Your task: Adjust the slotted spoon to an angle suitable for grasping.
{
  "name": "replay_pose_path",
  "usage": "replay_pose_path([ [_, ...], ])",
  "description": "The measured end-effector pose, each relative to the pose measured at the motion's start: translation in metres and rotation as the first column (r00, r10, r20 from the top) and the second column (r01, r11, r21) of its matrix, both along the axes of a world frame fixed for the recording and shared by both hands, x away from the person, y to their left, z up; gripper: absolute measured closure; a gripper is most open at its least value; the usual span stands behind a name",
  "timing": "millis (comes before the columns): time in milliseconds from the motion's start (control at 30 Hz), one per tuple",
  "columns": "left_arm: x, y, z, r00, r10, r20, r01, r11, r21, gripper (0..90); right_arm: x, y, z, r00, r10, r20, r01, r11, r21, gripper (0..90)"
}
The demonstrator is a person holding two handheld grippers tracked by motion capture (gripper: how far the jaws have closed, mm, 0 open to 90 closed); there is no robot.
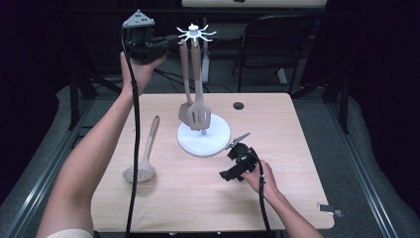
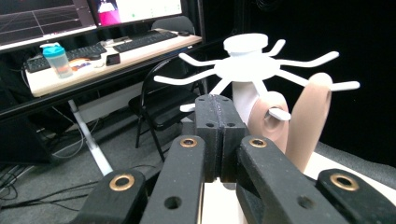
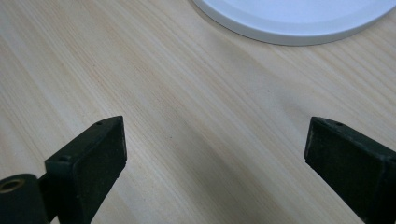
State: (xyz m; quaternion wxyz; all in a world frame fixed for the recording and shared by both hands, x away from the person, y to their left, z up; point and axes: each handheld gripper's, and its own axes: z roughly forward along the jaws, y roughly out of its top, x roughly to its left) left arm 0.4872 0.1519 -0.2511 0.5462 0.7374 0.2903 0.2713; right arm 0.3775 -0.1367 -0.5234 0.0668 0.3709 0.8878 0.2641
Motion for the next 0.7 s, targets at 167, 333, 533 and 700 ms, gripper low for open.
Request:
replay_pose_path([
  [167,0.003,0.001,0.001,1.0000,0.007,0.000,-0.007,0.9999,0.007,89.9,0.001,0.000,0.001,1.0000,0.008,-0.003,-0.008,1.000,-0.012,5.5],
  [333,0.007,0.001,0.002,0.9999,0.011,-0.003,-0.011,0.9999,0.009,90.0,0.000,0.000,0.001,1.0000,0.006,-0.001,-0.006,1.000,-0.021,5.5],
  [533,0.012,0.000,0.002,0.9998,0.018,-0.005,-0.018,0.9998,0.007,90.0,0.001,-0.001,0.001,0.9999,0.013,-0.006,-0.013,1.000,-0.020,5.6],
  [700,0.015,-0.002,0.003,0.9997,0.023,-0.006,-0.023,0.9997,0.013,90.0,0.001,0.000,0.001,0.9999,0.011,-0.007,-0.011,1.000,-0.022,5.6],
])
